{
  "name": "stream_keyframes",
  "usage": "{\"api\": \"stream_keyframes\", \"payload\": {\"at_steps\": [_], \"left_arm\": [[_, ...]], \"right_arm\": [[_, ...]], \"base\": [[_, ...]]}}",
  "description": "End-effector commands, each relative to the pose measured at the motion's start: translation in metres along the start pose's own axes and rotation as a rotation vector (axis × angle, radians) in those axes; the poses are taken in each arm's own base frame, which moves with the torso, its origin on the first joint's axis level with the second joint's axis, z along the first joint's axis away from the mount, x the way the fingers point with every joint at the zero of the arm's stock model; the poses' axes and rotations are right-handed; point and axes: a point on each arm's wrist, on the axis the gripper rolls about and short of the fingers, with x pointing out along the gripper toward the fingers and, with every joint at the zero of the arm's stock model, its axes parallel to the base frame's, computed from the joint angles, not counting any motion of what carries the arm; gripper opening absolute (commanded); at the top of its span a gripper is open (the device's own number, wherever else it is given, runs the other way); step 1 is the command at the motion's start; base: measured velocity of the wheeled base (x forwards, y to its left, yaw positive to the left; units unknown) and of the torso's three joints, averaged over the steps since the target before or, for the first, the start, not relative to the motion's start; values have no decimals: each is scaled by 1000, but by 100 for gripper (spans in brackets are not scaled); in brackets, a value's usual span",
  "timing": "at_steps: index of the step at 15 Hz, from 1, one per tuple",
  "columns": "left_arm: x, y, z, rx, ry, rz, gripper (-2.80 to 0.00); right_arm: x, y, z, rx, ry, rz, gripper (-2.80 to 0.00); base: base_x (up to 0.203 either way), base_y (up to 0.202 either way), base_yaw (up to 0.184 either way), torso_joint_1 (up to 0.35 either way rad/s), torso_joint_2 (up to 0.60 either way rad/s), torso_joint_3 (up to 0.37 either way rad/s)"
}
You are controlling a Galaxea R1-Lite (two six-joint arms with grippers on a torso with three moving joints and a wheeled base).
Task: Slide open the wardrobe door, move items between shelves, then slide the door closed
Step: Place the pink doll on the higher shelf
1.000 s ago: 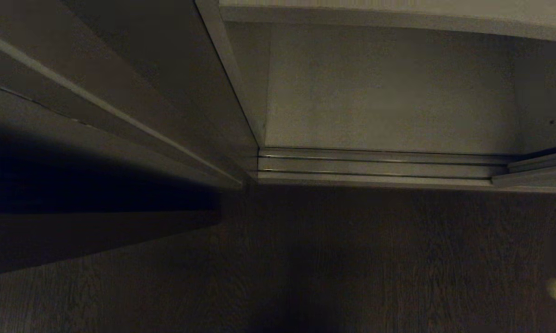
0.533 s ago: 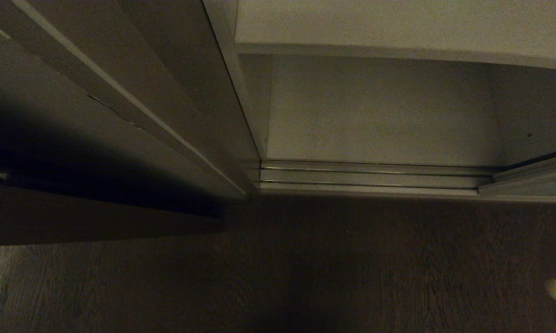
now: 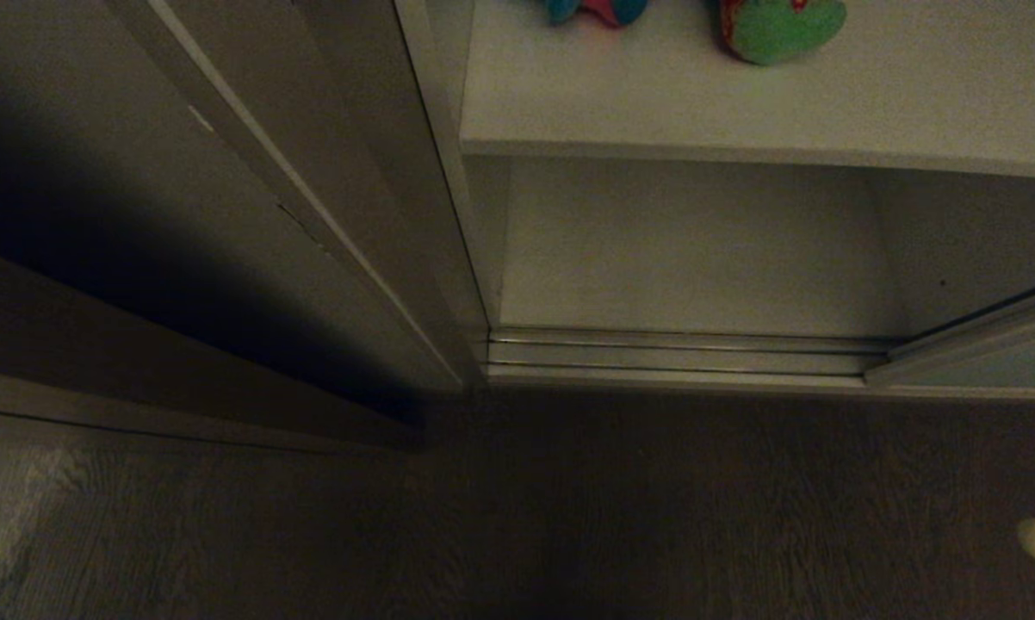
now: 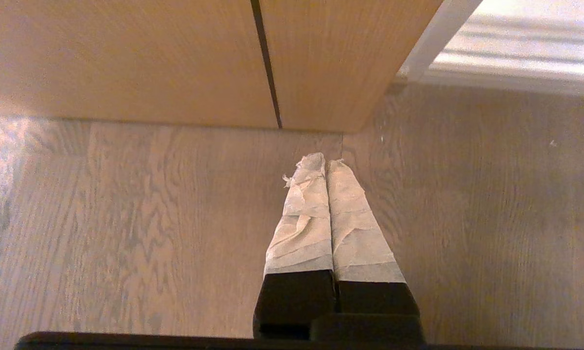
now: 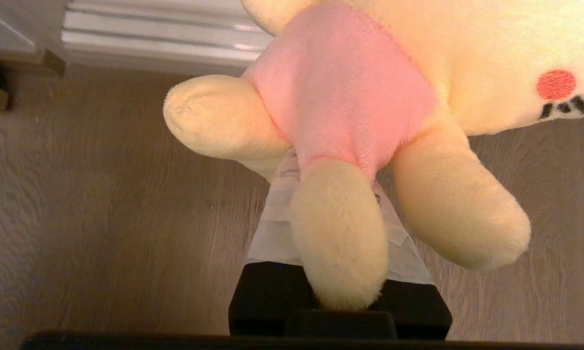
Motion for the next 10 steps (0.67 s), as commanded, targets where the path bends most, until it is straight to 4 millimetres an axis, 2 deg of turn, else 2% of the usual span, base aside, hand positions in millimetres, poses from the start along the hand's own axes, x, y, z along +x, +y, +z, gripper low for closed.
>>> {"api": "stream_keyframes", "payload": {"at_steps": [1, 10], "left_arm": [[0, 0, 0, 0, 1, 1, -280], [0, 0, 0, 0, 0, 1, -280]], "right_arm": [[0, 0, 0, -1, 4, 0, -280], [0, 0, 0, -2, 2, 0, -280]], "base": [[0, 0, 0, 2, 4, 198], [0, 0, 0, 2, 1, 202]]}}
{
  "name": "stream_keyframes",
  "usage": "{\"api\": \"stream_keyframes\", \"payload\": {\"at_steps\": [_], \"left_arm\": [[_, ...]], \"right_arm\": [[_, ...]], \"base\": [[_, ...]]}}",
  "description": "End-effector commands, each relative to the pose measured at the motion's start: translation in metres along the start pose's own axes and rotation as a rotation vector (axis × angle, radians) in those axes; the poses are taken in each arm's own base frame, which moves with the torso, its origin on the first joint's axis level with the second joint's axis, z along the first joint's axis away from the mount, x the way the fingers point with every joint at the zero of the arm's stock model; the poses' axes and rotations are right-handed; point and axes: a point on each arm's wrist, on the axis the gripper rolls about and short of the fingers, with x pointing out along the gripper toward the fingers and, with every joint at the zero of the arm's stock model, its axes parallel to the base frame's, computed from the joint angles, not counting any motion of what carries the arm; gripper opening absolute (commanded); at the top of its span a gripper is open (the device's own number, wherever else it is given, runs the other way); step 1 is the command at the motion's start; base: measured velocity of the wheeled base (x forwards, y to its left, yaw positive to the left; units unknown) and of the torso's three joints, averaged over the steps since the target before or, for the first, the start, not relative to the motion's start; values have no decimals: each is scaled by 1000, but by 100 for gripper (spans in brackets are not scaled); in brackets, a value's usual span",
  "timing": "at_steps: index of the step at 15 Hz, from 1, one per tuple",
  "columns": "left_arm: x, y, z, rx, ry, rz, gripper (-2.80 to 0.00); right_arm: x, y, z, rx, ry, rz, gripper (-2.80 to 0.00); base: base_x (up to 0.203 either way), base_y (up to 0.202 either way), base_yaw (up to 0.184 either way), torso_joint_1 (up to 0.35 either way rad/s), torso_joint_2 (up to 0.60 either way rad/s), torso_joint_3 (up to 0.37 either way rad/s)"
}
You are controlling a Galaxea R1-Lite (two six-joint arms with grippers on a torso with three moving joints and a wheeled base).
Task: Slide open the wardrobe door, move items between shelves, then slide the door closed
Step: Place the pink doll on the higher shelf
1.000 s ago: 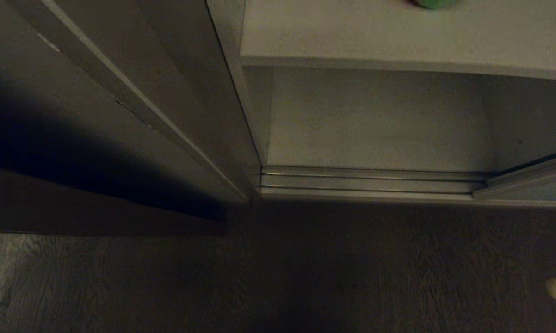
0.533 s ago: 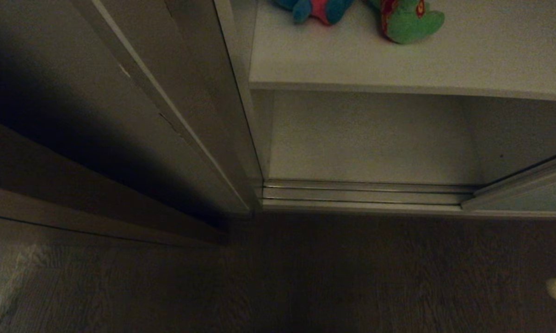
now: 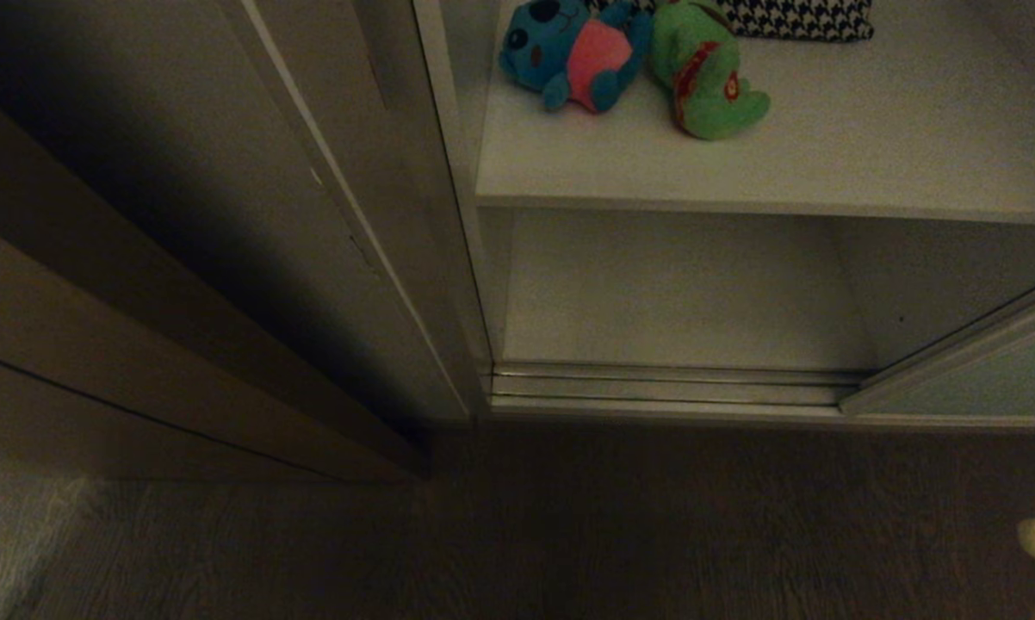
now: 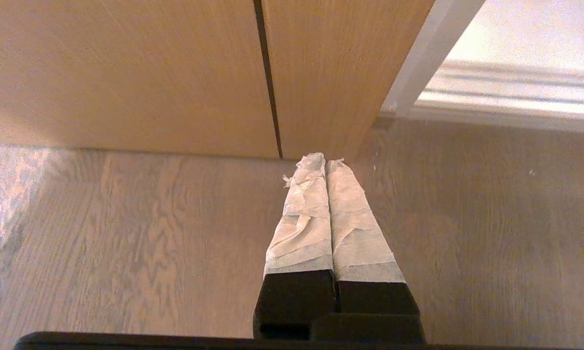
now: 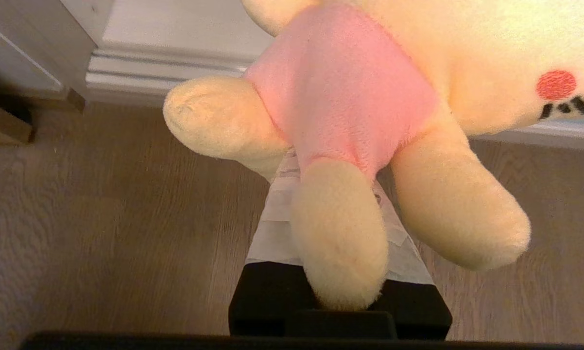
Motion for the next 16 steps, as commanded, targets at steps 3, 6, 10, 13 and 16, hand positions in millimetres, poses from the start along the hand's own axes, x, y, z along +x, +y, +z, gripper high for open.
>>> {"api": "stream_keyframes", "payload": {"at_steps": [3, 6, 10, 13, 16], "left_arm": [[0, 0, 0, 0, 1, 1, -280], [0, 0, 0, -2, 1, 1, -280], [0, 0, 0, -12, 1, 1, -280], [0, 0, 0, -16, 2, 1, -280], [0, 0, 0, -17, 3, 1, -280]], "right_arm": [[0, 0, 0, -1, 4, 0, -280], [0, 0, 0, -1, 3, 0, -280], [0, 0, -1, -4, 7, 0, -280], [0, 0, 0, -16, 10, -3, -280], [-6, 0, 31, -19, 18, 1, -280]], "base": [[0, 0, 0, 2, 5, 202], [0, 0, 0, 2, 0, 205], [0, 0, 0, 0, 3, 199], [0, 0, 0, 1, 1, 68], [0, 0, 0, 0, 0, 0]]}}
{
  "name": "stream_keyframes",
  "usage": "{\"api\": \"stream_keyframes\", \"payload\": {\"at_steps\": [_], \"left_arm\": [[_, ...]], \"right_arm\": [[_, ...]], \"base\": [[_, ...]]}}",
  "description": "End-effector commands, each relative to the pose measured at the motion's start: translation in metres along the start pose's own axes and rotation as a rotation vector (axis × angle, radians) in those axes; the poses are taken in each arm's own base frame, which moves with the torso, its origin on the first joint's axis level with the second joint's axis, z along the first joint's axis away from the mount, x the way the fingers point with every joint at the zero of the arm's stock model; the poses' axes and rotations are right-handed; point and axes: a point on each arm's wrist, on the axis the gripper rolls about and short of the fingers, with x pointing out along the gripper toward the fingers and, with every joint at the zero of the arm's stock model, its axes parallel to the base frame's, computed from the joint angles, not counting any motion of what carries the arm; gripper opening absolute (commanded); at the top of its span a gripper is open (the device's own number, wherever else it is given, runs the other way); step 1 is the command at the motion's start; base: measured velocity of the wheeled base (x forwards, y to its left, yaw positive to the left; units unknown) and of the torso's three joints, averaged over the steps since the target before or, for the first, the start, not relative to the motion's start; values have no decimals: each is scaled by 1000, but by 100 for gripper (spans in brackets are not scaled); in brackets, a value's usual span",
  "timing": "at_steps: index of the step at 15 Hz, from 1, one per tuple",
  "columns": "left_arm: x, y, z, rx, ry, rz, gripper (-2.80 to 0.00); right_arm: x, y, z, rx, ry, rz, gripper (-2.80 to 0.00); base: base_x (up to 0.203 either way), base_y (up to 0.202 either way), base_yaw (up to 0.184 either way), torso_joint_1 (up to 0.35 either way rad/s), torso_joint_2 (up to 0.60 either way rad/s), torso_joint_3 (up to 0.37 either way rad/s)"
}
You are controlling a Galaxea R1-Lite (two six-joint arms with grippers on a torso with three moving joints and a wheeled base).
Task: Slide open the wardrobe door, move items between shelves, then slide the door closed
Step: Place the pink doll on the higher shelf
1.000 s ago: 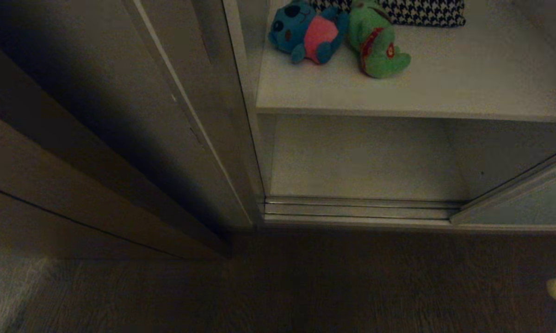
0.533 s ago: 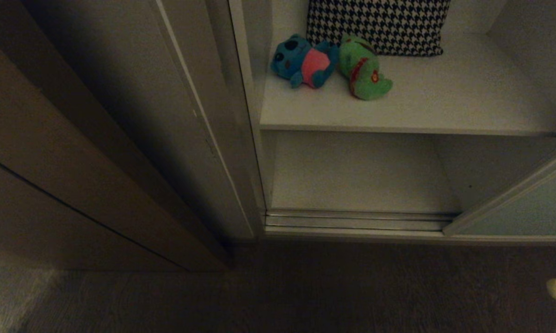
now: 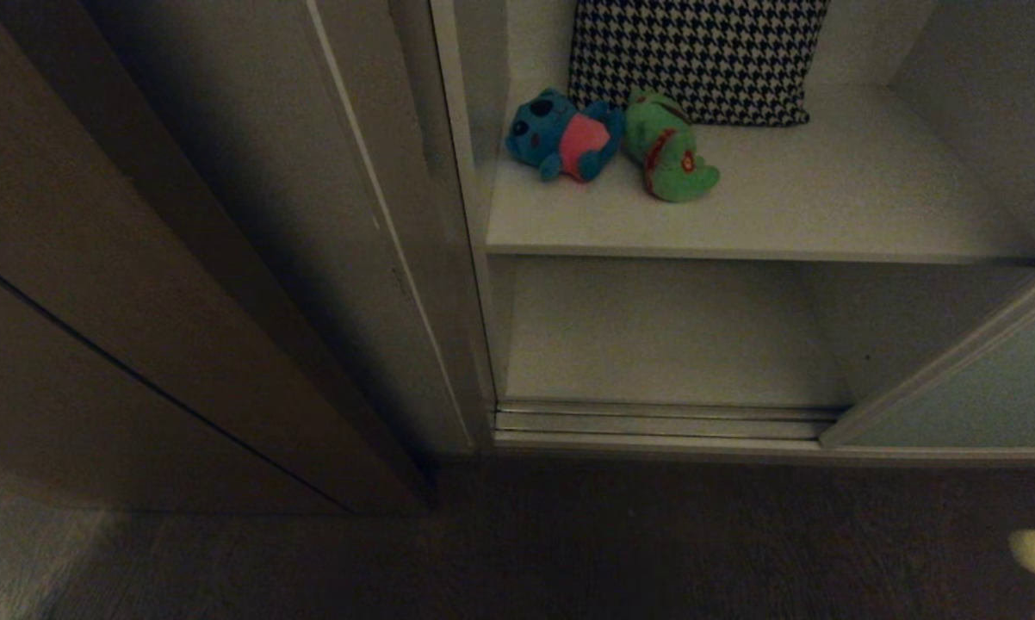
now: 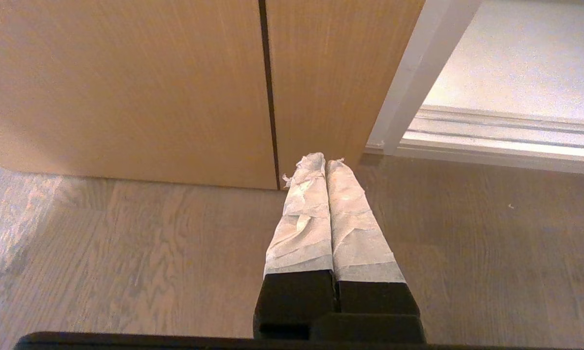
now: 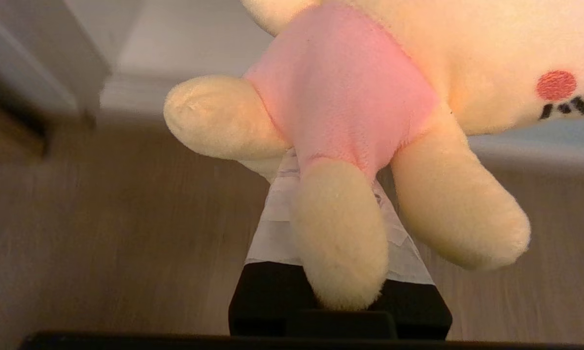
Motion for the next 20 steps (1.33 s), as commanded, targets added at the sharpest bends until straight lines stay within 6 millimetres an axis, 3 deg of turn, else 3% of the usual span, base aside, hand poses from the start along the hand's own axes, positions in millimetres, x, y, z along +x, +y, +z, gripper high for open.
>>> {"api": "stream_keyframes", "payload": {"at_steps": [1, 5, 7, 9, 13, 16, 20], "left_arm": [[0, 0, 0, 0, 2, 1, -280], [0, 0, 0, 0, 2, 1, -280], [0, 0, 0, -1, 0, 1, -280], [0, 0, 0, -1, 2, 1, -280], [0, 0, 0, 0, 0, 1, -280], [0, 0, 0, -1, 1, 1, -280], [0, 0, 0, -1, 1, 1, -280]], "right_arm": [[-1, -1, 36, 7, 22, 10, -280], [32, -3, 127, 19, 54, 30, -280], [62, -4, 171, 15, 28, 37, -280], [100, -4, 196, -5, 34, 56, -280], [200, -4, 209, -35, 4, 65, -280], [277, 1, 205, -55, -46, 65, -280], [349, 9, 188, -80, -93, 44, -280]], "base": [[0, 0, 0, 0, 0, 0], [0, 0, 0, 0, 0, 0], [0, 0, 0, 0, 0, 0], [0, 0, 0, 0, 0, 0], [0, 0, 0, 0, 0, 0], [0, 0, 0, 0, 0, 0], [0, 0, 0, 0, 0, 0]]}}
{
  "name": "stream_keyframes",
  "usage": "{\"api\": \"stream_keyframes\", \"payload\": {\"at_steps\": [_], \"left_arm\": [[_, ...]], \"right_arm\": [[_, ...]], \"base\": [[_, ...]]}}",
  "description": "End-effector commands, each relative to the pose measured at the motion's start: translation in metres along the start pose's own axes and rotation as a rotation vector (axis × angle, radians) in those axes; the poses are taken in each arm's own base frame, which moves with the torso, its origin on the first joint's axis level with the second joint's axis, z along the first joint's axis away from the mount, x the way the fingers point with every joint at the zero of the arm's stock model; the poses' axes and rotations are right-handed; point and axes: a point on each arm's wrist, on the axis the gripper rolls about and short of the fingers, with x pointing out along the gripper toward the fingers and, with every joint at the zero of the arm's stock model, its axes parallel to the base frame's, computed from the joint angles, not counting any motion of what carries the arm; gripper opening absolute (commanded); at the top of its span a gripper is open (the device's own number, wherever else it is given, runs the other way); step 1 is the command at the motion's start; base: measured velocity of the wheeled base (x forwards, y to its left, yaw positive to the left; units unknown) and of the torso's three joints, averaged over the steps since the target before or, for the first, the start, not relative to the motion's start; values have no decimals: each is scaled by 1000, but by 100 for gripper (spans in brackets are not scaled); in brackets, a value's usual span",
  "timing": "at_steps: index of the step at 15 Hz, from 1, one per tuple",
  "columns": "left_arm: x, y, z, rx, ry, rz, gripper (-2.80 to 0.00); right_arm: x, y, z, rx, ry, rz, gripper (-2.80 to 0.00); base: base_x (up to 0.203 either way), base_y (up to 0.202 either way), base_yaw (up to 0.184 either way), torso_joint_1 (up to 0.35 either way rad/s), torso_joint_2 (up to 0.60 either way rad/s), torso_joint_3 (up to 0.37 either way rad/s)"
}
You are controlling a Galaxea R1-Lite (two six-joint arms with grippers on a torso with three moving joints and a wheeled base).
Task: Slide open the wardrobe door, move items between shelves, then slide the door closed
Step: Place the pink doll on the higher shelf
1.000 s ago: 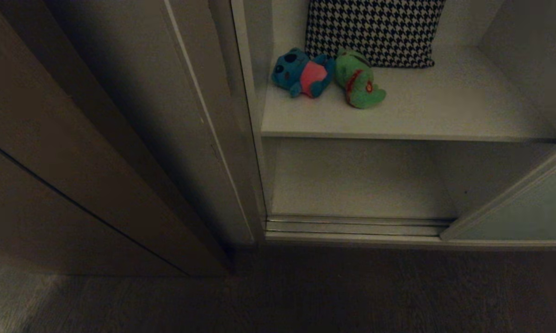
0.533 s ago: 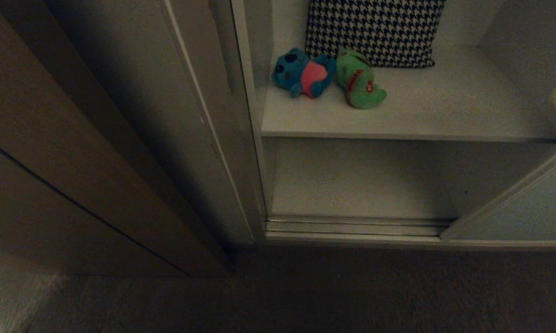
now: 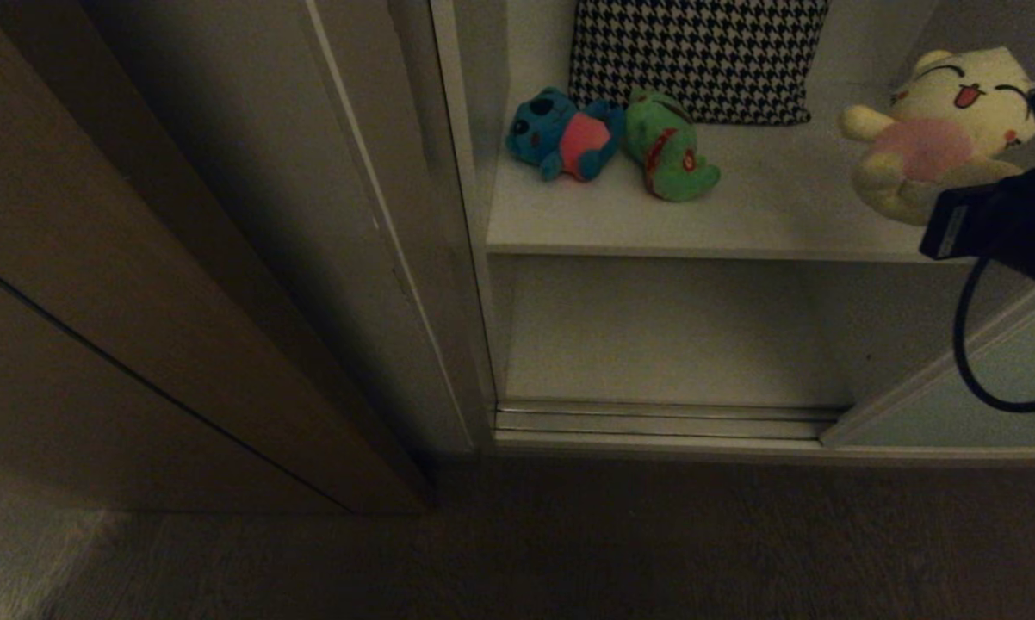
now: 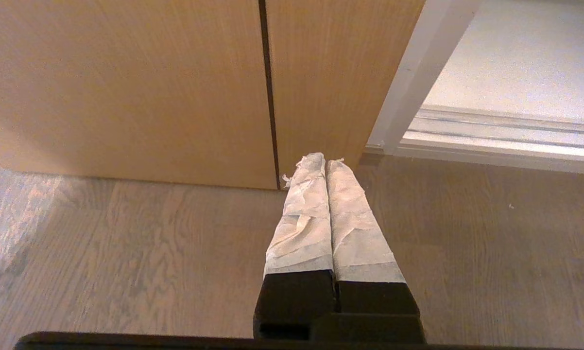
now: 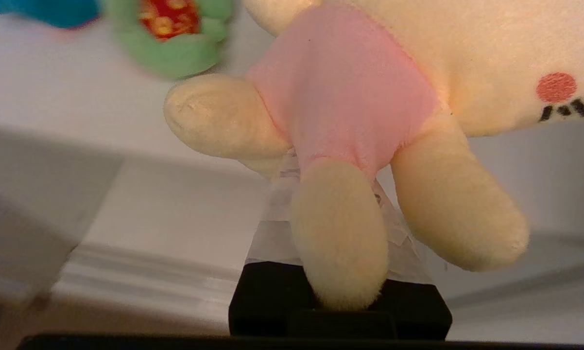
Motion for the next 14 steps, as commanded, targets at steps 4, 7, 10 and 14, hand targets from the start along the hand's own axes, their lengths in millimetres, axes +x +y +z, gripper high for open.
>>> {"api": "stream_keyframes", "payload": {"at_steps": [4, 7, 10, 14], "left_arm": [[0, 0, 0, -1, 0, 1, -280], [0, 0, 0, 0, 2, 1, -280], [0, 0, 0, -1, 0, 1, -280], [0, 0, 0, -1, 2, 1, -280]], "right_arm": [[95, 17, -57, -11, 41, -102, -280], [116, 19, -66, -14, 36, -141, -280], [134, 18, -72, -11, 24, -211, -280], [149, 13, -68, -9, -15, -270, -280]], "base": [[0, 0, 0, 0, 0, 0], [0, 0, 0, 0, 0, 0], [0, 0, 0, 0, 0, 0], [0, 0, 0, 0, 0, 0]]}}
